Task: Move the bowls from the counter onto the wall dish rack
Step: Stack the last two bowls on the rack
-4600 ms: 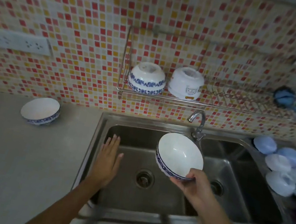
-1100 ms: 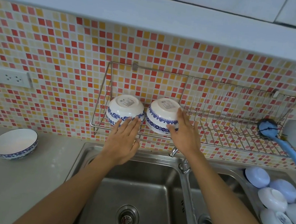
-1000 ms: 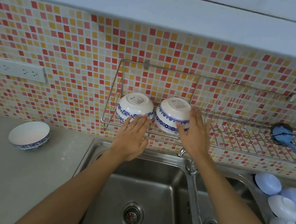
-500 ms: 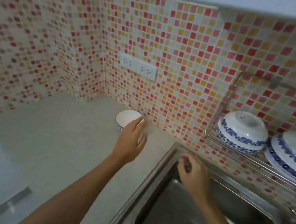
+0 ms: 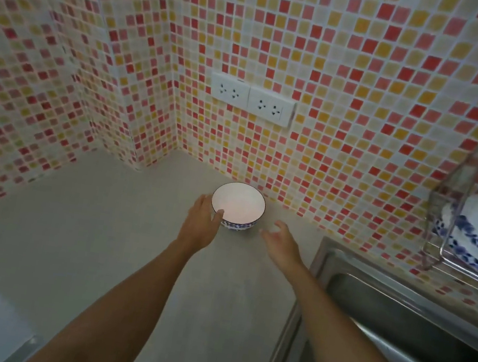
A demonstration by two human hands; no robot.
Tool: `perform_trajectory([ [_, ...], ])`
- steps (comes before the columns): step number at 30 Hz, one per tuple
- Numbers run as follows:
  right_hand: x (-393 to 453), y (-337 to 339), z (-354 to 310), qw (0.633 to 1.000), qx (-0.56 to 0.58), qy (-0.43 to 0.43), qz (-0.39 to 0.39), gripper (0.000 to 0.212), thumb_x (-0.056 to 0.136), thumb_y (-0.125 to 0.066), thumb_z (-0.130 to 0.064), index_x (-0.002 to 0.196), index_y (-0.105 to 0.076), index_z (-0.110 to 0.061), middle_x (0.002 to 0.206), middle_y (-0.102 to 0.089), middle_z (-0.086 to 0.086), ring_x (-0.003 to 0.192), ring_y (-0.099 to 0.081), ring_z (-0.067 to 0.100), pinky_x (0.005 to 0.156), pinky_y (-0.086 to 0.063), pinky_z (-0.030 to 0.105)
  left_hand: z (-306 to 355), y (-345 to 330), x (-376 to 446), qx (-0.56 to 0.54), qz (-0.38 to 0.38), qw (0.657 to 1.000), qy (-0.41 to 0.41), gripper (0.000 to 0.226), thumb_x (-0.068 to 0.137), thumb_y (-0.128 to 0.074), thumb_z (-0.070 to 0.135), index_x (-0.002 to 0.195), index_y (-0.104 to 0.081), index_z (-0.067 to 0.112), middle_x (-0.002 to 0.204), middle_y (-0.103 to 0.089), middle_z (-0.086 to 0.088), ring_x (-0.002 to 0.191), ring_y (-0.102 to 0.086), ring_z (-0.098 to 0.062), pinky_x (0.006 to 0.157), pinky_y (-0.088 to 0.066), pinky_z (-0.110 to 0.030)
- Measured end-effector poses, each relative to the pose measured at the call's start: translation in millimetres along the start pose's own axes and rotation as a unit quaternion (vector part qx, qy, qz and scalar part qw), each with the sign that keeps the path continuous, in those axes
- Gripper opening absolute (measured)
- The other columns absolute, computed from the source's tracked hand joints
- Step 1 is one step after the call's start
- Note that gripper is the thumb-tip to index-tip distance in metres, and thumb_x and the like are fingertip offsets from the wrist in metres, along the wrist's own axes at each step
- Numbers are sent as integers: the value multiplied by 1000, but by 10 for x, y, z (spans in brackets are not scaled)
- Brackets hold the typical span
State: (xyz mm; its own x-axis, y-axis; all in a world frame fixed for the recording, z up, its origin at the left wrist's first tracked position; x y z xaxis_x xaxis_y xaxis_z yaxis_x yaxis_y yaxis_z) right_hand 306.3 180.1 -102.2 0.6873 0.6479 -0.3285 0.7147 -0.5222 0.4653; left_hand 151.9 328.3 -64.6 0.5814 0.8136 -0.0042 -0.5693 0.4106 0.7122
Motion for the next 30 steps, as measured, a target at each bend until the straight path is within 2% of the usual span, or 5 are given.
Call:
perform_trajectory([
  [5,352,-266,125,994,78,-75,-1,76,90,-58,-50,151,-25,-19,152,-36,10,131,-44,32,103,-44,51,-123,-69,369,-83,-14,996,38,50,100,-41,23,142,-29,-2,150,-32,-18,137,-30,-31,109,-23,-34],
  [13,745,-651,148,955,246,-163,-20,56,93,-59,-36,142,-33,-29,145,-43,3,121,-54,33,67,-58,43,-581,-501,879,-195,-101,963,158,59,97,-44,36,145,-25,8,149,-34,-16,133,-37,-33,110,-33,-46],
  [17,837,-744,140,950,267,-163,-12,54,93,-49,-16,141,-28,-30,142,-43,7,112,-59,37,70,-59,44,-594,-655,898,-274,-125,935,190,65,92,-49,45,145,-22,18,145,-38,-12,126,-43,-34,102,-42,-53],
  [25,525,-633,253,949,284,-137,-6,49,94,-44,-13,139,-29,-26,139,-43,7,98,-67,33,69,-60,40,-467,-703,553,-312,-113,928,169,49,96,-44,39,137,-22,22,139,-39,-11,110,-48,-25,89,-52,-44],
  [30,28,-340,328,944,307,-121,19,50,93,-48,-16,137,-31,-33,139,-46,7,104,-65,33,67,-61,40,-165,-608,161,-309,-125,932,139,36,100,-35,36,132,-22,27,138,-39,-13,114,-49,-29,77,-55,-40],
])
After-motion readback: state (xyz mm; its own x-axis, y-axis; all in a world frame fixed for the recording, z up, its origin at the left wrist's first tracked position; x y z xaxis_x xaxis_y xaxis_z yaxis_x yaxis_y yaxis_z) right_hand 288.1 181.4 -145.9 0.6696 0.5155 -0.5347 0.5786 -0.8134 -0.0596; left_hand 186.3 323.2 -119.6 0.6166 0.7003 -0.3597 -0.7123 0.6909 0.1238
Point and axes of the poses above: each hand's wrist, its own x-axis towards the middle knuckle, its own y-axis out of the back of the hand, z = x × y, the point moved 8 cm from there along x, towards the middle knuckle
